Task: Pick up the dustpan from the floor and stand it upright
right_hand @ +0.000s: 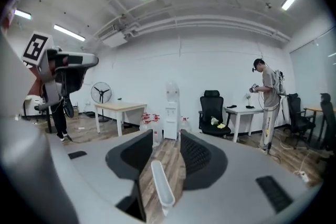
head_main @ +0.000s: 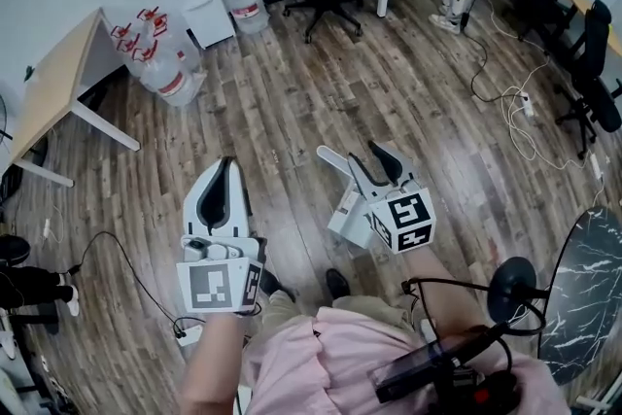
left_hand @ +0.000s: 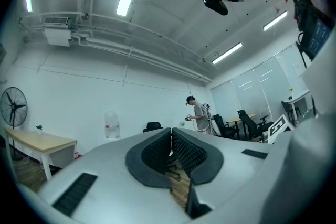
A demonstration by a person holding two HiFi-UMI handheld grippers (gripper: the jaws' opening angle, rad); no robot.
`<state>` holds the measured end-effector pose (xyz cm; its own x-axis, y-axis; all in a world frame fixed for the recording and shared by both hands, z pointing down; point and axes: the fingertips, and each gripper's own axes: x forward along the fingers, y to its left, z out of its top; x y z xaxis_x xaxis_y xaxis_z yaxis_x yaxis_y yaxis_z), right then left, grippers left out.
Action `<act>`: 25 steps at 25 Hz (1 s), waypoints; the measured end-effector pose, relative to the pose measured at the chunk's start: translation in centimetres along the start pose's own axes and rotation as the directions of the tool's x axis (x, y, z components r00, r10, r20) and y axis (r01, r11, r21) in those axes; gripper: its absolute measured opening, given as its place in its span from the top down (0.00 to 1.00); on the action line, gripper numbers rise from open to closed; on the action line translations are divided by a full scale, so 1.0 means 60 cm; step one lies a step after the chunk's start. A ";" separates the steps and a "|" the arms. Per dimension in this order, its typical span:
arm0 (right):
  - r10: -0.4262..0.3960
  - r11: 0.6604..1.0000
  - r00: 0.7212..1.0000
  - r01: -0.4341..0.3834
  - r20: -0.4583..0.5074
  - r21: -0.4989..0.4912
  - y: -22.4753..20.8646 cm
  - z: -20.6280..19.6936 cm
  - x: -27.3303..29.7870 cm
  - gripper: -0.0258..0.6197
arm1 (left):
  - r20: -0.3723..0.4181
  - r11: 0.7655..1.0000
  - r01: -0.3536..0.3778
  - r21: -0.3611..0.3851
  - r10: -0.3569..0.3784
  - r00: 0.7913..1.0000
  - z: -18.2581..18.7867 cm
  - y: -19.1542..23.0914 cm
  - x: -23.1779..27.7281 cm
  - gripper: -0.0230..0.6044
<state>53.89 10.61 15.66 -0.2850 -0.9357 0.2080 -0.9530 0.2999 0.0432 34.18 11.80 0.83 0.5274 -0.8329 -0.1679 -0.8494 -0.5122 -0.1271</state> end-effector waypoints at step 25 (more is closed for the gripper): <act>0.057 0.995 0.958 -0.032 0.280 -0.094 0.080 0.234 -0.013 0.96 | 0.091 0.990 -0.078 0.113 0.068 0.994 0.103 0.021 0.029 0.94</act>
<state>48.12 10.15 1.99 -0.3562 -0.9317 -0.0720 -0.9297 0.3455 0.1278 34.15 11.01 -5.67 0.4684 -0.8429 -0.2647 -0.8801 -0.4187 -0.2237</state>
